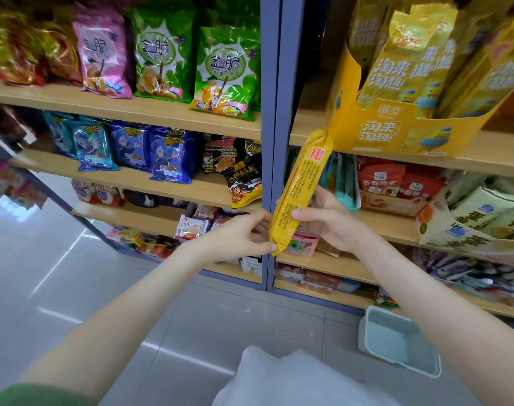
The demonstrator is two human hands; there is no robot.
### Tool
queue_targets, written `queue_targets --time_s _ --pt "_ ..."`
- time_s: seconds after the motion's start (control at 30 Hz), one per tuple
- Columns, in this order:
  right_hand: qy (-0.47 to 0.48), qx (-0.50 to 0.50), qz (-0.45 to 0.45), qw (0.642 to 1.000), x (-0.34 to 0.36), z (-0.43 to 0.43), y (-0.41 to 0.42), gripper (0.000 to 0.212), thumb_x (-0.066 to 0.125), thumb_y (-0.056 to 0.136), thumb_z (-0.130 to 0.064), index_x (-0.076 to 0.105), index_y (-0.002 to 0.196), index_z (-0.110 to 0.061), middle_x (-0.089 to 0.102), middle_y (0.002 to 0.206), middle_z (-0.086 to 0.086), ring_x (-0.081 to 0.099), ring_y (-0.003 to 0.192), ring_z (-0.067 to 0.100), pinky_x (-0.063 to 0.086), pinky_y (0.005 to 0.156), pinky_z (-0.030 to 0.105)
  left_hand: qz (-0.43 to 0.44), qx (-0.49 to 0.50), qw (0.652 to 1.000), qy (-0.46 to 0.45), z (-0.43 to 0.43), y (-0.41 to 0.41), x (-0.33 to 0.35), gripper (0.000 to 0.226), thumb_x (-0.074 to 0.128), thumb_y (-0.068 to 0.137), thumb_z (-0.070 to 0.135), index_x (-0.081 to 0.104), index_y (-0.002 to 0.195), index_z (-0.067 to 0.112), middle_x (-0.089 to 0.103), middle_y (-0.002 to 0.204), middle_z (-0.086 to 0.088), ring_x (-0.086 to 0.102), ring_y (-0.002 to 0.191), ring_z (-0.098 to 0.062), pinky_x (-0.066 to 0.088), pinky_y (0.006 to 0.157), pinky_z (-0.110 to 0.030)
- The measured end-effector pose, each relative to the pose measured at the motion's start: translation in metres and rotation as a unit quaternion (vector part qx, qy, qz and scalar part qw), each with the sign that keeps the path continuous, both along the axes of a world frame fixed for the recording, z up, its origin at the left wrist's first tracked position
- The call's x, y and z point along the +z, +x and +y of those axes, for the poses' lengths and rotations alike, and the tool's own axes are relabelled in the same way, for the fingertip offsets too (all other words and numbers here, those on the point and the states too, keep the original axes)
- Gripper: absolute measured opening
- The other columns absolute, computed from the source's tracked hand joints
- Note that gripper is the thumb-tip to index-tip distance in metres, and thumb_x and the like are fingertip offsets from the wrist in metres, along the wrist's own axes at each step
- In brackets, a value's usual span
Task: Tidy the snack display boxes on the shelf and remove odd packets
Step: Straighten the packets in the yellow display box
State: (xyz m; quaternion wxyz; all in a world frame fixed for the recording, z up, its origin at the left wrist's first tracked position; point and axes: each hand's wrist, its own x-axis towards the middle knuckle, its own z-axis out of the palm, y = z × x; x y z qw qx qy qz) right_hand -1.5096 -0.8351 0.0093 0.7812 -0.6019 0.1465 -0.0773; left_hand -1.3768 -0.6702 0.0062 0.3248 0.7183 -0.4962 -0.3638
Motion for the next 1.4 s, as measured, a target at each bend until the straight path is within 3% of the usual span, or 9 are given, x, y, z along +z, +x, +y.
queue_targets --time_s 0.23,0.37,0.5,0.7,0.8,0.93,1.13,1.27,1.4 --pt "-0.269 -0.143 -0.03 0.952 0.074 -0.003 -0.003 0.028 0.076 0.079 -0.008 0.058 0.1 -0.015 0.068 0.098 -0.008 0.064 0.09 -0.006 0.049 0.081 0.012 -0.123 0.008 0.985 -0.121 -0.014 0.022 0.059 0.067 0.063 0.087 0.041 0.035 0.146 0.026 0.045 0.145 0.011 0.041 0.133 0.0 0.036 0.113 -0.032" --pt "-0.443 -0.221 -0.118 0.861 0.123 -0.012 -0.004 0.035 0.078 0.078 -0.008 0.057 0.102 -0.021 0.062 0.095 -0.022 0.059 0.09 -0.013 0.042 0.078 0.005 -0.187 0.063 0.914 -0.355 -0.045 -0.01 0.126 0.07 0.067 0.081 0.054 0.036 0.14 0.033 0.055 0.129 0.015 0.05 0.121 0.004 0.04 0.103 -0.015" --pt "-0.533 -0.216 -0.124 0.808 0.148 -0.026 -0.007 0.037 0.072 0.084 -0.014 0.049 0.108 -0.031 0.057 0.105 -0.023 0.053 0.098 -0.011 0.04 0.081 0.008 -0.215 0.086 0.856 -0.462 -0.082 -0.02 0.153 0.041 0.065 0.087 0.04 0.053 0.122 0.022 0.064 0.109 0.012 0.061 0.104 0.001 0.052 0.091 -0.026" --pt "-0.739 -0.342 -0.055 0.578 0.147 -0.08 -0.018 0.064 0.068 0.088 -0.026 0.039 0.143 -0.008 0.048 0.14 0.011 0.033 0.131 0.023 0.02 0.107 0.037 -0.137 0.144 0.814 -0.546 -0.106 0.007 0.167 0.026 0.055 0.093 0.014 0.045 0.113 0.027 0.056 0.106 0.019 0.055 0.098 0.019 0.041 0.081 -0.003" --pt "-0.764 -0.322 -0.044 0.558 0.137 -0.093 -0.015 0.058 0.069 0.088 -0.015 0.045 0.14 -0.007 0.054 0.133 0.01 0.036 0.125 0.023 0.022 0.11 0.044 -0.123 0.158 0.789 -0.581 -0.118 0.017 0.169 0.032 0.05 0.095 0.006 0.04 0.12 0.024 0.053 0.11 0.013 0.052 0.102 0.018 0.041 0.087 -0.006" --pt "-0.769 -0.276 -0.106 0.567 0.133 -0.104 -0.015 0.048 0.066 0.086 0.001 0.054 0.132 -0.006 0.058 0.127 0.008 0.045 0.119 0.026 0.019 0.109 0.024 -0.155 0.136 0.821 -0.533 -0.139 0.024 0.158 0.024 0.046 0.096 0.005 0.048 0.119 -0.001 0.053 0.103 0.015 0.053 0.092 0.013 0.04 0.082 -0.004" --pt "-0.784 -0.26 -0.16 0.541 0.13 -0.116 -0.01 0.037 0.059 0.089 -0.004 0.06 0.126 -0.006 0.06 0.124 0.007 0.044 0.12 0.025 0.027 0.108 0.027 -0.13 0.143 0.837 -0.513 -0.167 0.015 0.156 0.016 0.044 0.096 0.01 0.044 0.111 0.017 0.053 0.101 0.014 0.052 0.095 0.019 0.039 0.084 -0.004" --pt "-0.8 -0.257 -0.184 0.509 0.127 -0.125 -0.008 0.036 0.054 0.092 -0.006 0.059 0.127 -0.008 0.055 0.127 0.005 0.042 0.123 0.025 0.025 0.111 0.025 -0.052 0.157 0.847 -0.505 -0.18 0.015 0.156 0.019 0.044 0.097 0.021 0.044 0.116 0.02 0.057 0.105 0.014 0.057 0.101 0.004 0.048 0.094 -0.028" --pt "-0.821 -0.265 -0.185 0.47 0.123 -0.132 -0.005 0.042 0.057 0.092 -0.004 0.051 0.132 -0.013 0.047 0.132 0.003 0.041 0.127 0.025 0.027 0.111 0.029 -0.145 0.1 0.882 -0.436 -0.185 0.019 0.152 0.025 0.048 0.1 0.01 0.044 0.122 0.023 0.058 0.109 0.02 0.054 0.099 0.016 0.044 0.086 -0.008"
